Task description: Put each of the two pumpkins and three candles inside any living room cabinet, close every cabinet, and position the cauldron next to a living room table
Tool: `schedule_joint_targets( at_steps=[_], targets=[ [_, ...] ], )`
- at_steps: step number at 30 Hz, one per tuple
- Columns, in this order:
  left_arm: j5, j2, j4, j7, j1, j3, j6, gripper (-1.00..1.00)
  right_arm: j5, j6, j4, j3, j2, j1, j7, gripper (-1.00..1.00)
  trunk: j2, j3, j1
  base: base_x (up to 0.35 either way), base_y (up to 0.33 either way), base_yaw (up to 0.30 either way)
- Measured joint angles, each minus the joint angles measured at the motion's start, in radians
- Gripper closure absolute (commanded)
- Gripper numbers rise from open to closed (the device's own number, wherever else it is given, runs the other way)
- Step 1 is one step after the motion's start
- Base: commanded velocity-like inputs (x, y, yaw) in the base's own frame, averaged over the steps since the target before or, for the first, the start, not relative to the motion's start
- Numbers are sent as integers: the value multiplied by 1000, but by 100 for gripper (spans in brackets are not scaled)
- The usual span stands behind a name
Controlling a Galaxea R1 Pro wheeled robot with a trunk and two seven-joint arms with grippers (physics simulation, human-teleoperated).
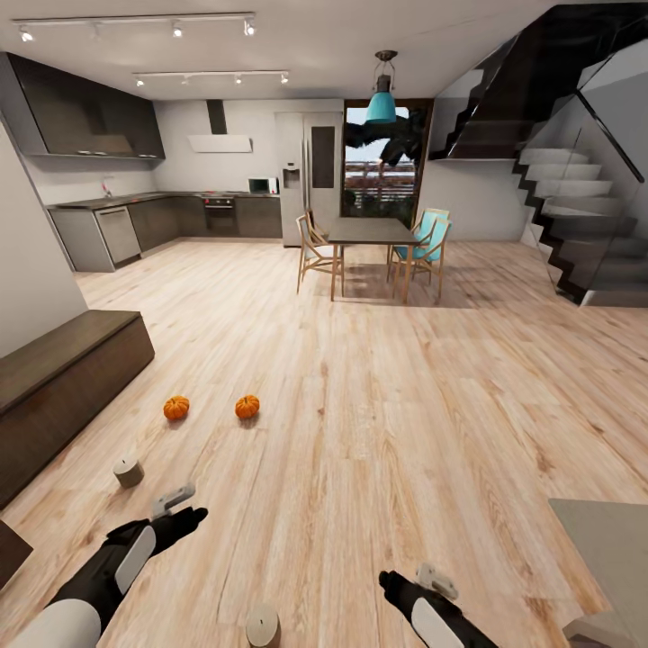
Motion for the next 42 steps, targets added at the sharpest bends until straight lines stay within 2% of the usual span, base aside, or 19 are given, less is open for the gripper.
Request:
schedule_joint_targets(
  at_steps=[2,5,7,9,13,16,22,26,29,33,39,42],
  targets=[
    [-2,0,17,0,0,-1,-16,-100,31,-3,-4,25,19,0,-80,-100,0,0,0,0,0,0],
    [-3,-2,62,2,0,-5,-91,-100,81,-16,-12,78,72,0,-252,-100,0,0,0,0,0,0],
    [-22,-7,105,2,0,-30,-140,-100,102,-45,-15,110,93,0,-315,-100,0,0,0,0,0,0],
    [-42,-10,123,2,0,-63,-163,-100,110,-68,-16,121,99,0,-331,-100,0,0,0,0,0,0],
    [-53,-11,134,-5,0,-86,-196,-100,114,-83,-17,129,104,0,-334,-100,0,0,0,32,123,0],
    [-46,-6,138,-15,0,-86,-211,-100,116,-86,-17,131,105,0,-302,-100,0,0,0,111,256,0],
    [-49,-6,139,-16,0,-89,-215,-100,116,-86,-17,132,105,0,-288,-100,0,0,0,39,256,0],
    [-52,-6,139,-17,0,-91,-215,-100,115,-86,-16,172,104,0,-273,-100,0,0,0,100,132,0],
    [-55,-7,139,-17,0,-92,-216,-100,116,-88,-16,186,104,1,-270,-100,0,0,0,44,218,0],
    [-57,-9,139,-16,0,-94,-216,-100,116,-92,-16,191,104,1,-269,-100,0,0,0,9,195,0],
    [-55,-9,139,-18,0,-94,-217,-100,118,-138,-17,191,104,1,-230,-100,0,0,0,1,23,0],
    [-51,-9,138,-18,0,-91,-217,-100,118,-141,-17,191,104,1,-225,-100,-21,-9,11,0,2,0]
  ],
)
